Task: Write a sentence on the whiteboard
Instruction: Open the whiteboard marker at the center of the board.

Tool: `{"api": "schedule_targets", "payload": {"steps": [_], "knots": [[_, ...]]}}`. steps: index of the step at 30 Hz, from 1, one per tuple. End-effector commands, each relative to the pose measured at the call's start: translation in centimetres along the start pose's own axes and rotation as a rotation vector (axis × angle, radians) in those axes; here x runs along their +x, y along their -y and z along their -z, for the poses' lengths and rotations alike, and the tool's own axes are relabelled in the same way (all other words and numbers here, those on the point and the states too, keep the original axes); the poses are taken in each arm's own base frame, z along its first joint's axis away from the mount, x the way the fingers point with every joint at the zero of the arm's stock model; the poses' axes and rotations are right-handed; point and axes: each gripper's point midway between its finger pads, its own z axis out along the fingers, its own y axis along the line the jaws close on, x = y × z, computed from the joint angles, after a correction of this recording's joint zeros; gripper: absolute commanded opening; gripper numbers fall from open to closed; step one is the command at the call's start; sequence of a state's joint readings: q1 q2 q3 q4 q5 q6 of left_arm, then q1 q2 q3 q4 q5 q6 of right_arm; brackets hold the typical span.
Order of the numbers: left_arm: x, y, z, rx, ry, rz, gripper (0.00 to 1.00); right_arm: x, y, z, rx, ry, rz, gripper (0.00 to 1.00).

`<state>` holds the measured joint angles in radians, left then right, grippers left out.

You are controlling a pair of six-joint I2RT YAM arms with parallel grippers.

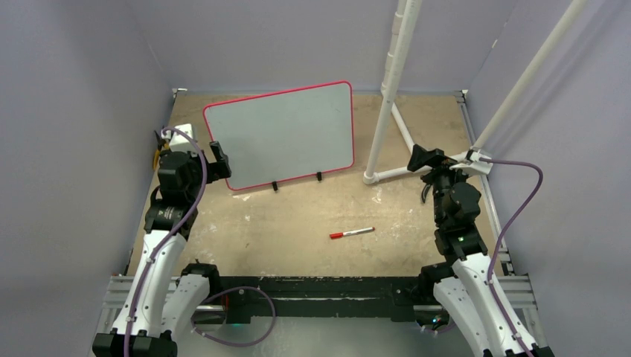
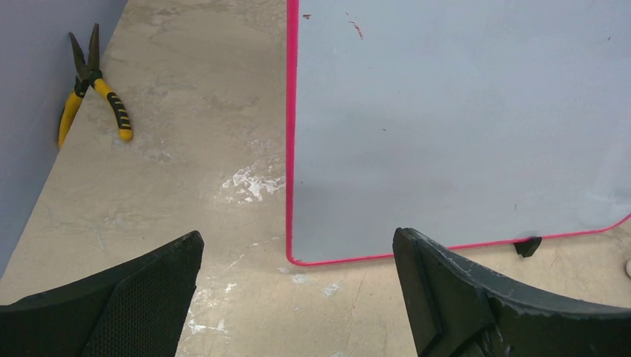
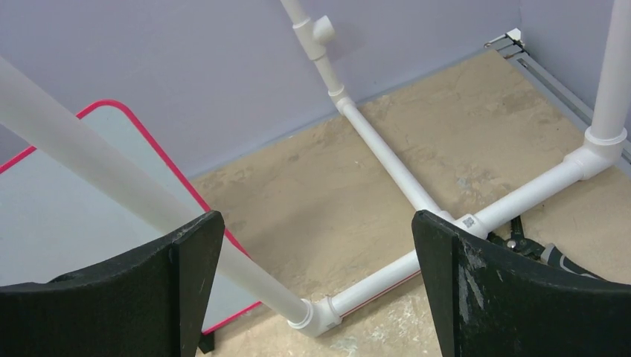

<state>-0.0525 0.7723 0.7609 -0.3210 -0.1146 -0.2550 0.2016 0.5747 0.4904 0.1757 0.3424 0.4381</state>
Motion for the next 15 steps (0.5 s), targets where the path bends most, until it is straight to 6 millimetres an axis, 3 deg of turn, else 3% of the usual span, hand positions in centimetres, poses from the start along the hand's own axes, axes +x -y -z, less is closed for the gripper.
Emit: {"api": "schedule_targets", "payload": {"steps": [1,3,7,12,15], "knots": [[-1.7,1.2,-0.2,0.053,0.030,0.029,0.98,-2.2,-1.7,0.3,-0.062,0.041,-0.018,0.98],[-1.2,1.6,-0.4,0.082,0.019,0.020,0.98,-2.1,-2.0,0.4,-0.079,0.035,-0.024,0.99],[0.0,4.8,0.0,0.271,0.009,-0.042,0.96,-2.0,-2.8,0.7,-0.126,0.021,-0.031,0.99],[1.7,9.9,1.4,0.463,-0.010,-0.157,0.95,-1.7,-3.9,1.0,-0.186,-0.004,-0.040,0.99],[3.4,14.0,3.1,0.657,-0.022,-0.207,0.95,-1.4,-4.7,1.2,-0.227,-0.026,-0.039,0.99]]}}
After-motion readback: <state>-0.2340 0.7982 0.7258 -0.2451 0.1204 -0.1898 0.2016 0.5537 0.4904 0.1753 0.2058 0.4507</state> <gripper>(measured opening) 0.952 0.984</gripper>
